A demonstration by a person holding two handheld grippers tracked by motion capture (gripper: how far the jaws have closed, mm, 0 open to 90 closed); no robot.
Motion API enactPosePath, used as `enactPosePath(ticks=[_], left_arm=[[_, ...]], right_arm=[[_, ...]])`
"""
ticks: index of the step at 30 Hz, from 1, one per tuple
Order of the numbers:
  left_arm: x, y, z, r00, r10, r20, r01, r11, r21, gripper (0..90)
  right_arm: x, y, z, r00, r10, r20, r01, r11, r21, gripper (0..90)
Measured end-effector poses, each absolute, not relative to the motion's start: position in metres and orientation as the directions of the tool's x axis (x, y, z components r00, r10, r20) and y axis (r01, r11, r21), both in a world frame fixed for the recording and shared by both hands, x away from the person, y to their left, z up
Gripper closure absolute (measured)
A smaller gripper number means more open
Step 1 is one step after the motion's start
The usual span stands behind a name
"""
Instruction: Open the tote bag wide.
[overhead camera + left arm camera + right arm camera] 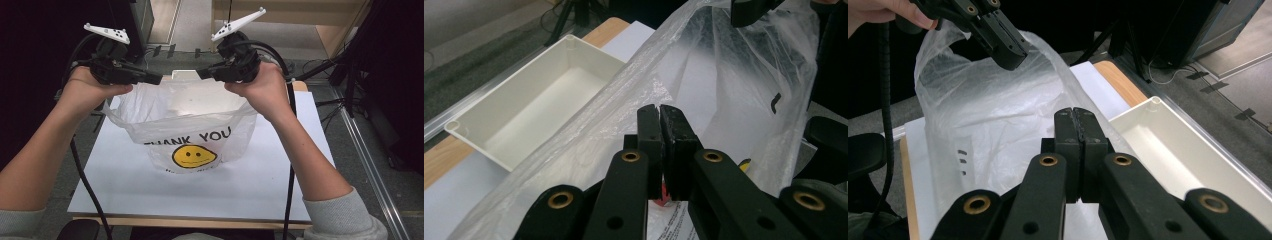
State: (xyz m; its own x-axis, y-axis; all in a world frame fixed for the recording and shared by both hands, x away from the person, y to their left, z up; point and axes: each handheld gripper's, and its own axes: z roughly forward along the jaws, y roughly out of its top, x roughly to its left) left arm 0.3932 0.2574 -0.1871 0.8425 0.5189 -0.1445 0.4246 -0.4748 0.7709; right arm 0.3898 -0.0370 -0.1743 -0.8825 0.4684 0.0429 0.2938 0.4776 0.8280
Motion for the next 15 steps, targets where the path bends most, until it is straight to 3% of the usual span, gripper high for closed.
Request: enactPosePath(ticks=[15], left_arm=[[0.394, 0.248, -0.226, 0.836, 0.529, -0.145, 0.448, -0.504, 0.738, 87.8]], right_arm=[[0.396, -0.060, -0.227, -0.856, 0.506, 0.105, 0.384, 0.487, 0.784, 90.0]])
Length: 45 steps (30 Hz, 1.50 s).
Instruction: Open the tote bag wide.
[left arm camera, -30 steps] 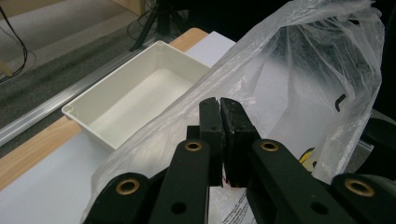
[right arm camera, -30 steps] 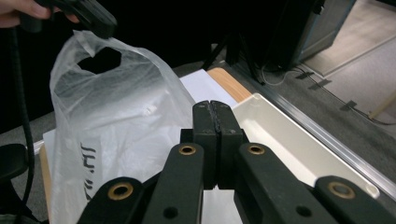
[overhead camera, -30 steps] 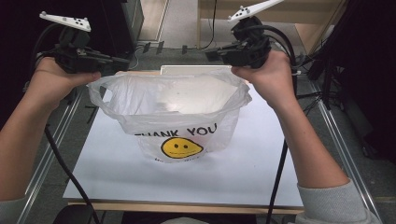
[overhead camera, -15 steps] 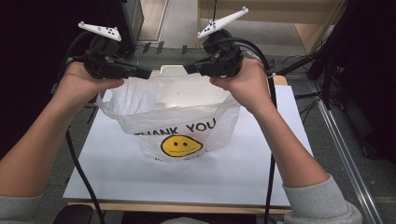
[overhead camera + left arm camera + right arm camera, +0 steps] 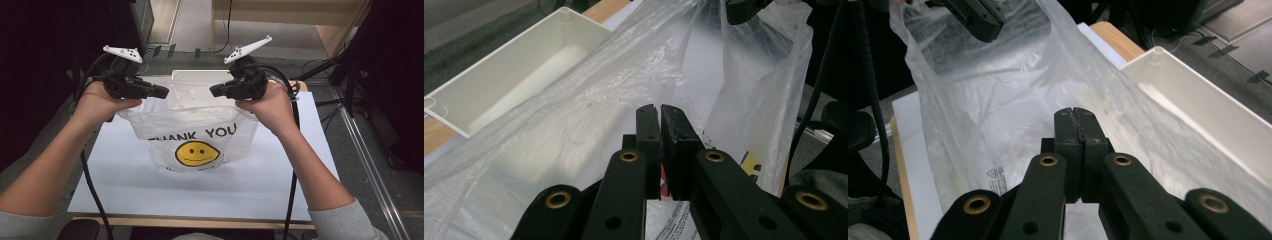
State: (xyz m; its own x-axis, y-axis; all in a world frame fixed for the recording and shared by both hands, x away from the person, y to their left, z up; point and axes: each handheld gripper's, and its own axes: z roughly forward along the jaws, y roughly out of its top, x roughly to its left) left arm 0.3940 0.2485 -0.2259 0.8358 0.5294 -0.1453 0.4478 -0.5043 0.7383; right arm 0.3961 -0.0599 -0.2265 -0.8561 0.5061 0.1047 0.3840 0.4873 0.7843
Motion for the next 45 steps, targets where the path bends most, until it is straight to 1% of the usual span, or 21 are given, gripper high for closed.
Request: enactPosePath(ticks=[8, 16, 22, 31, 37, 45], left_arm=[[0.393, 0.246, -0.244, 0.837, 0.519, -0.174, 0.461, -0.498, 0.734, 87.4], [0.393, 0.247, -0.259, 0.833, 0.514, -0.207, 0.475, -0.468, 0.745, 87.4], [0.392, 0.248, -0.271, 0.827, 0.516, -0.223, 0.490, -0.468, 0.736, 87.3], [0.390, 0.248, -0.278, 0.823, 0.522, -0.222, 0.494, -0.466, 0.734, 86.9], [0.386, 0.245, -0.282, 0.825, 0.528, -0.203, 0.488, -0.482, 0.728, 86.4], [0.385, 0.246, -0.292, 0.819, 0.531, -0.217, 0.497, -0.468, 0.731, 86.5]], right_arm=[[0.394, -0.070, -0.246, -0.845, 0.519, 0.129, 0.419, 0.493, 0.763, 90.0], [0.393, -0.079, -0.262, -0.840, 0.520, 0.153, 0.434, 0.476, 0.765, 90.0], [0.391, -0.086, -0.274, -0.833, 0.528, 0.167, 0.449, 0.469, 0.761, 90.0], [0.387, -0.092, -0.283, -0.825, 0.537, 0.175, 0.459, 0.458, 0.761, 90.0], [0.384, -0.090, -0.288, -0.828, 0.533, 0.172, 0.460, 0.472, 0.752, 90.0], [0.381, -0.090, -0.296, -0.826, 0.535, 0.179, 0.470, 0.478, 0.742, 90.0]])
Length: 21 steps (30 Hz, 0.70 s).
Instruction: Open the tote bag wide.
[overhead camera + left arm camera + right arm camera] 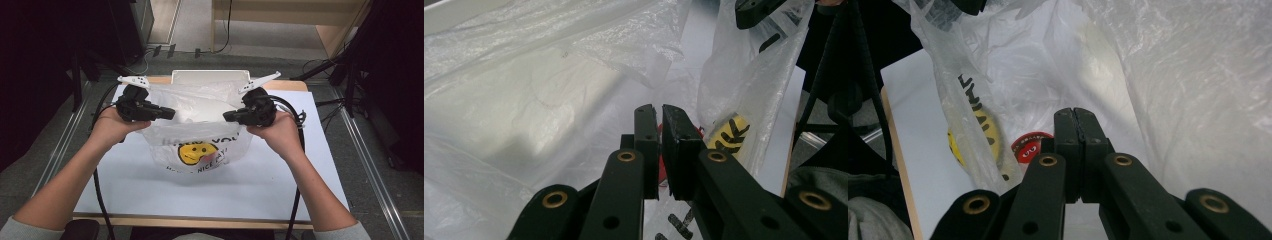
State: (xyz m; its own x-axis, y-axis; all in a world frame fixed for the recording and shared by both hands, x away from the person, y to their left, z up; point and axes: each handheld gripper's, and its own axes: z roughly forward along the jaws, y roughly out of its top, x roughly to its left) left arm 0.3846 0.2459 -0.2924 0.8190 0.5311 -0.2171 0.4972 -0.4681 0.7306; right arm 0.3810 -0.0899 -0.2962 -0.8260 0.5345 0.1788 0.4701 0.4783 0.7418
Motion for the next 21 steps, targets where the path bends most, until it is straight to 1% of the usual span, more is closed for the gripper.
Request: enactPosePath(ticks=[16, 18, 20, 21], left_arm=[[0.380, 0.242, -0.319, 0.815, 0.528, -0.237, 0.515, -0.472, 0.716, 86.2], [0.380, 0.241, -0.323, 0.815, 0.529, -0.236, 0.514, -0.473, 0.715, 86.4], [0.380, 0.240, -0.325, 0.812, 0.536, -0.230, 0.515, -0.472, 0.716, 88.7], [0.380, 0.240, -0.325, 0.812, 0.536, -0.230, 0.515, -0.472, 0.716, 90.0]], right_arm=[[0.375, -0.096, -0.321, -0.816, 0.546, 0.190, 0.490, 0.479, 0.728, 90.0], [0.375, -0.097, -0.326, -0.808, 0.552, 0.208, 0.508, 0.472, 0.720, 90.0], [0.375, -0.096, -0.329, -0.791, 0.566, 0.232, 0.540, 0.469, 0.699, 90.0], [0.375, -0.096, -0.329, -0.791, 0.566, 0.232, 0.540, 0.469, 0.699, 90.0]])
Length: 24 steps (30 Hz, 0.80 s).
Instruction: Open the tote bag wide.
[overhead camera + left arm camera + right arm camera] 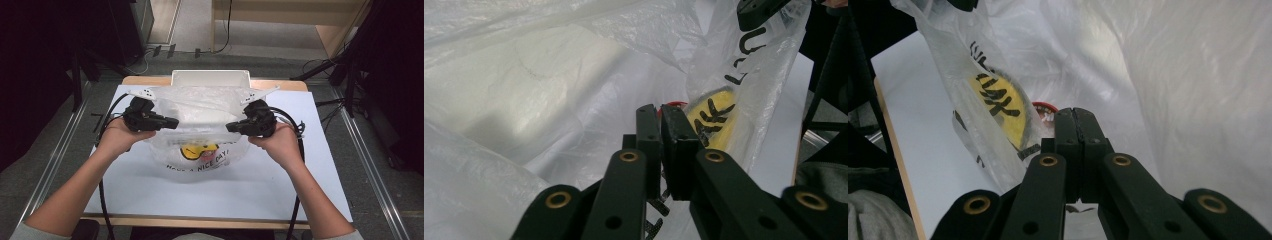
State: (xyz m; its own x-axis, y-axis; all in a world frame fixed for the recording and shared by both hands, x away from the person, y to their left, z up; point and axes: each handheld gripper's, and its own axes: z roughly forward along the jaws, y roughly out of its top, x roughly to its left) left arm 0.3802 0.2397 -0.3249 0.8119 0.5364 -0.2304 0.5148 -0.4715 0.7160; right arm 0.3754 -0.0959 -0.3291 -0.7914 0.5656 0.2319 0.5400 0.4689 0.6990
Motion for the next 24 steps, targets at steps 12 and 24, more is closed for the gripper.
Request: enactPosePath(ticks=[12, 24], left_arm=[[0.378, 0.236, -0.345, 0.806, 0.547, -0.227, 0.531, -0.497, 0.687, 90.0], [0.378, 0.228, -0.361, 0.806, 0.548, -0.224, 0.526, -0.491, 0.694, 89.9]], right_arm=[[0.372, -0.098, -0.349, -0.787, 0.565, 0.248, 0.556, 0.476, 0.681, 90.0], [0.371, -0.098, -0.363, -0.784, 0.565, 0.258, 0.567, 0.481, 0.669, 90.0]])
